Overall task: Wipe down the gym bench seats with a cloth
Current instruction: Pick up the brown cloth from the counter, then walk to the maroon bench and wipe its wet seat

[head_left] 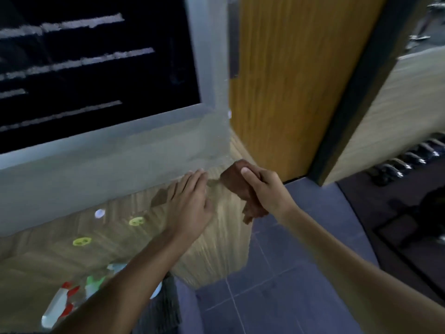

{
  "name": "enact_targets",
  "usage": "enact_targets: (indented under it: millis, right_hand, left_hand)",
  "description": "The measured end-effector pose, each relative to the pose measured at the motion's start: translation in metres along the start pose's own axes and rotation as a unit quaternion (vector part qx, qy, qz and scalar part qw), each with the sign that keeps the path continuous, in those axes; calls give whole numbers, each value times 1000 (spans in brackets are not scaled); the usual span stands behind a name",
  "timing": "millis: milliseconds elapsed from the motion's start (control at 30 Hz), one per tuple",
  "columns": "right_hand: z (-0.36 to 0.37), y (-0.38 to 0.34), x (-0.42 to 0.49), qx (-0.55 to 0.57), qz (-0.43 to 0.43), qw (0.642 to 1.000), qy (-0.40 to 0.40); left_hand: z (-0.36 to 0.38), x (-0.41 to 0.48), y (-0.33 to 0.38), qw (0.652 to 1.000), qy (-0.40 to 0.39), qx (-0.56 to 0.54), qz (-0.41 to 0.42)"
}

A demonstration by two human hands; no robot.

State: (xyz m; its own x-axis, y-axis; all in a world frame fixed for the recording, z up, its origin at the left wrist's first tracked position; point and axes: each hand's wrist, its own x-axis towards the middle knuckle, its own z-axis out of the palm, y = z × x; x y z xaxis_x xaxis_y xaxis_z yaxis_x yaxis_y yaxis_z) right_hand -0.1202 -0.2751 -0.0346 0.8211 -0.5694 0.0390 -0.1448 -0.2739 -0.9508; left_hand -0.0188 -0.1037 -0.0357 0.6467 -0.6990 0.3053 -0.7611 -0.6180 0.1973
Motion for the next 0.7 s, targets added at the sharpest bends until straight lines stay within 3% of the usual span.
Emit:
enact_targets:
  millis: [300,467,700]
  right_hand:
    - [-188,50,-110,40,137,963,230]
    - [-316,99,-213,36,200,907,368]
    - [-476,149,-385,16,263,822,504]
  left_hand:
    - [28,44,223,975,-109,-59,186]
    - [56,24,388,935,-147,-86,310]
    - [87,-53,630,872,-205,-108,431]
